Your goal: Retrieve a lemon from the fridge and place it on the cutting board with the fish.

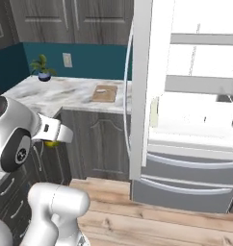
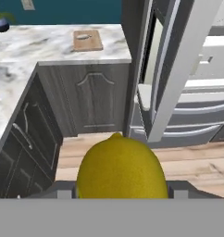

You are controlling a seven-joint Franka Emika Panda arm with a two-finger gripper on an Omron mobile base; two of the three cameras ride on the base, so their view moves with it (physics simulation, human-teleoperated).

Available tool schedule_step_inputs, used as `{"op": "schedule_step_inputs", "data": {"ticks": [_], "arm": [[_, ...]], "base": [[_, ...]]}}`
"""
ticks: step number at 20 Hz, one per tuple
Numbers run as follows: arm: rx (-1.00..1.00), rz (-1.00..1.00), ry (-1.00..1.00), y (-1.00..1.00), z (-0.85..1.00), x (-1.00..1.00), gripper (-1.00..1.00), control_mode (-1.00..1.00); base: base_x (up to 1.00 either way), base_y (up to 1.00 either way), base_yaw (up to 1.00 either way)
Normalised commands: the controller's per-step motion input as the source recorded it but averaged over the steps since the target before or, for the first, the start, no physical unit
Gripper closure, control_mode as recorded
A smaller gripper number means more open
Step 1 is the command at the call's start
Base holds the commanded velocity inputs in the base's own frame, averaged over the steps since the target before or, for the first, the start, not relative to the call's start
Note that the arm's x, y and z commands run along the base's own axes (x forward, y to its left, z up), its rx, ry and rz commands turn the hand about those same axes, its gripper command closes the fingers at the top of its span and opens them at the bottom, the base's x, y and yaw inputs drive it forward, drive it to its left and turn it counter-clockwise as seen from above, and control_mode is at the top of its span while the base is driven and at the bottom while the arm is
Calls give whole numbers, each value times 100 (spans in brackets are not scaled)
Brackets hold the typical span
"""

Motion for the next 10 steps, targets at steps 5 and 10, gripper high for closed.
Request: {"op": "schedule_step_inputs", "data": {"ticks": [5,10], "arm": [[0,0,0,0,0,0,100,100],[0,0,0,0,0,0,100,100]], "base": [[40,-4,2],[90,45,-12]]}}
